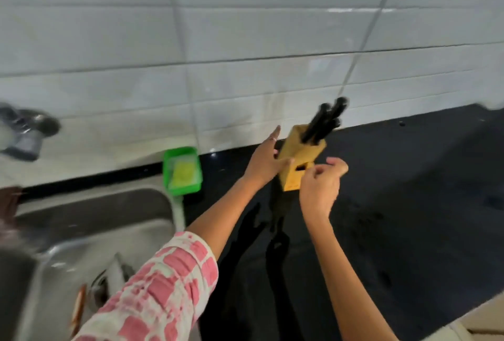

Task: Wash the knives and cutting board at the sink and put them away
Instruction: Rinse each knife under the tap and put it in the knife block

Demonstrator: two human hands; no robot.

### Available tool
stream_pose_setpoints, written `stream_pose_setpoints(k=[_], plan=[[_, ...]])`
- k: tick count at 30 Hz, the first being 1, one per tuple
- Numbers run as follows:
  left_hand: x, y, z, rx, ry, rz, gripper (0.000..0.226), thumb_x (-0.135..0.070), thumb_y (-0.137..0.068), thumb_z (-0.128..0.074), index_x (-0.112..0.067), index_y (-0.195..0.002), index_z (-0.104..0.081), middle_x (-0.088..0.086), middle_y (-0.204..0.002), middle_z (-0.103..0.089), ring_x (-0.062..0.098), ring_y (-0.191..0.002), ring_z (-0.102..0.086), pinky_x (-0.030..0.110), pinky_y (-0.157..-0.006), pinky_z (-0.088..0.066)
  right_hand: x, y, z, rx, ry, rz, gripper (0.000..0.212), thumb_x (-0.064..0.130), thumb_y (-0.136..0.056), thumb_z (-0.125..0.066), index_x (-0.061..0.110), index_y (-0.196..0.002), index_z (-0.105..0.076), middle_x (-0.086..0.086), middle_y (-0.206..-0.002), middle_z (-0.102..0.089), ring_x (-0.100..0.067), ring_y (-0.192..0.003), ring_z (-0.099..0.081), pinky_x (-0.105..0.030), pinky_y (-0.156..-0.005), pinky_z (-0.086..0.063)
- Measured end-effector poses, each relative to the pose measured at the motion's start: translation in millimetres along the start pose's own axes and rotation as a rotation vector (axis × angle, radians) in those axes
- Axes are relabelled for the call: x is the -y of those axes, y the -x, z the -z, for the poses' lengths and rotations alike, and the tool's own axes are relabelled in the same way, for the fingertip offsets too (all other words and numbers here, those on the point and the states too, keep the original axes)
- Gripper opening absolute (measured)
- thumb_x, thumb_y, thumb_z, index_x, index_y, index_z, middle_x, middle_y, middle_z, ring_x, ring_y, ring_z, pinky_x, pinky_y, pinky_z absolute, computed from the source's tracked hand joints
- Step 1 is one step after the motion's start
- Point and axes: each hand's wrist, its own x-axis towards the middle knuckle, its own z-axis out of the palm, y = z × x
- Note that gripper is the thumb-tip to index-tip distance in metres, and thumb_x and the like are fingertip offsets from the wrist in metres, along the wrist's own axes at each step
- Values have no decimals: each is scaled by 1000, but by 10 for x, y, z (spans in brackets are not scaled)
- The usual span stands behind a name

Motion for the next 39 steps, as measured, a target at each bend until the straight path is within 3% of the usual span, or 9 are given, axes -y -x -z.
stream_pose_setpoints(k=[4, 8, 14, 18, 23, 26, 29, 33, 39], plan=[[885, 670, 286, -416, 93, 138, 20, -27, -90, -58, -8, -85, -64, 11, -68, -66, 22, -58, -62, 35, -64, -52, -158, 1032, -666, 395, 28, 50, 30, 1, -86, -52, 8, -114, -45, 0, -91, -56, -22, -85, -58, -35, -78, -45], [2037, 1505, 733, -698, 70, 546, 25, -20, -92, -54, 1, -84, -66, 20, -83, -68, 31, -81, -64, 29, -65, -37, -317, 1955, -1574, 822, 168, -20, 30, 1, -85, -46, 11, -113, -51, -10, -104, -64, -27, -96, -60, -25, -74, -40], [3318, 2610, 1123, -627, 57, 973, 28, -20, -91, -52, -1, -74, -62, 23, -86, -68, 34, -93, -64, 35, -80, -51, -1080, 2934, -2620, 1364, 687, -140, 33, 15, -89, -51, -2, -117, -56, -21, -123, -59, -34, -114, -56, -34, -89, -47], [3738, 2959, 1304, -545, 148, 1097, 24, -18, -87, -57, -11, -64, -56, 19, -73, -68, 36, -74, -67, 46, -74, -56, -1369, 3382, -2844, 1272, 649, -132, 31, 18, -87, -54, 0, -112, -55, -20, -116, -62, -35, -106, -60, -35, -84, -48], [3938, 3016, 1387, -472, 232, 1148, 17, -21, -86, -56, -12, -72, -56, 22, -85, -69, 37, -83, -67, 46, -79, -56, -1284, 3536, -2960, 1308, 646, -144, 26, 27, -84, -62, 5, -96, -65, -16, -98, -68, -31, -95, -64, -32, -76, -49], [3933, 2930, 1478, -480, 404, 1125, 27, -24, -87, -58, -5, -106, -63, 21, -95, -69, 34, -89, -67, 45, -85, -55, -1096, 3503, -2955, 1304, 484, -227, 30, 22, -86, -61, 17, -58, -52, -2, -59, -52, -18, -61, -53, -32, -66, -46], [3709, 2776, 1696, -517, 728, 1037, 53, -20, -84, -65, -6, -133, -47, 18, -99, -68, 30, -83, -67, 42, -78, -56, -762, 3429, -2895, 1251, 207, -396, 25, 15, -92, -52, 12, -69, -61, -8, -67, -61, -17, -61, -58, -30, -63, -53], [3418, 2529, 1952, -521, 878, 990, 12, -4, -83, -63, 6, -88, -62, 18, -75, -62, 27, -60, -59, 29, -48, -51, -307, 3313, -2778, 1220, 130, -447, 23, 10, -94, -41, 0, -87, -61, -15, -65, -60, -19, -50, -55, -25, -48, -47], [3213, 2305, 2064, -516, 996, 969, 10, 3, -80, -64, 0, -71, -60, 5, -49, -62, 15, -45, -59, 23, -47, -51, -115, 3357, -2632, 982, 322, -298, 23, 17, -93, -44, 1, -97, -61, -11, -79, -62, -15, -57, -55, -19, -42, -39]])
